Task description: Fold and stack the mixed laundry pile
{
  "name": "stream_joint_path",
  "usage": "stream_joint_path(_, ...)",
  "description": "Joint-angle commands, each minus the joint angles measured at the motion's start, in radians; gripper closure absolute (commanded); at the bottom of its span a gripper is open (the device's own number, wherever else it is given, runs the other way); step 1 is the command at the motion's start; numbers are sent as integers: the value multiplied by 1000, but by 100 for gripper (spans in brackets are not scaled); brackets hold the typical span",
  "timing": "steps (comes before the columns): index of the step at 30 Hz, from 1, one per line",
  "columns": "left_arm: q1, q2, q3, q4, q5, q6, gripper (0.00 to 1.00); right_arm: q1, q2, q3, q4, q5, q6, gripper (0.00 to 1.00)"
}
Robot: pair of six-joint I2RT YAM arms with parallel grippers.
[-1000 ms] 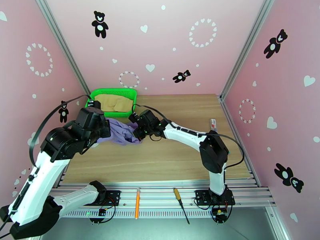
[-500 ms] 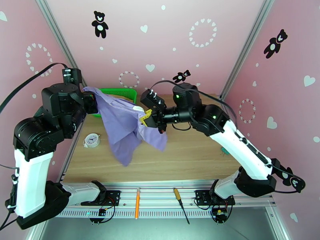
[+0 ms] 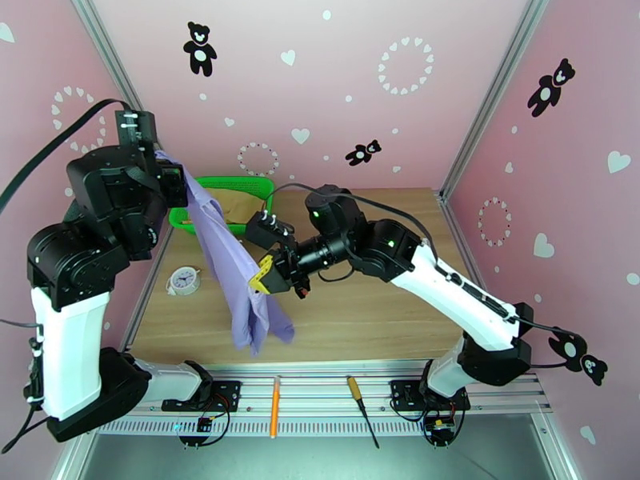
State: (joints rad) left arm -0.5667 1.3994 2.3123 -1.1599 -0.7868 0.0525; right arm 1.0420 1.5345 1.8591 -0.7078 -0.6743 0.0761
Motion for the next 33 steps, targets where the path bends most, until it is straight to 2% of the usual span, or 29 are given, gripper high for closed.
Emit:
stream_joint_path(1, -6, 135, -14, 78, 81, -4, 100, -45, -107, -110, 16, 174, 36, 100)
stream_joint_path(3, -6, 221, -15, 107, 148, -34, 100, -125, -158, -220, 42, 249, 69, 100)
stream_joint_path(7, -7, 393, -2, 174, 273, -97, 100, -298, -204, -422, 82, 305, 103, 100)
stream_joint_path(14, -14, 711, 45, 318, 542, -229, 100, -505, -142, -646, 89, 521, 49, 100)
stream_joint_path(20, -73, 987, 242, 376, 605, -239, 100, -602, -117, -734, 109, 733, 107, 100)
stream_joint_path(26, -100, 1174, 407, 413, 671, -284, 100, -649, -99, -789, 95, 918, 186, 100)
stream_joint_path(27, -99, 1189, 416, 416, 673, -289, 92, -662, -94, -798, 99, 924, 193, 100)
stream_joint_path(28, -100, 1202, 416, 421, 667, -293, 72, -678, -90, -809, 103, 927, 199, 100)
stream_joint_path(29, -99, 1212, 412, 427, 658, -296, 41, -696, -84, -817, 110, 929, 203, 100)
stream_joint_path(32, -101, 1215, 398, 436, 632, -292, 6, -746, -64, -818, 117, 944, 200, 100)
stream_joint_path(33, -99, 1209, 394, 436, 617, -292, 1, -760, -58, -815, 118, 950, 196, 100)
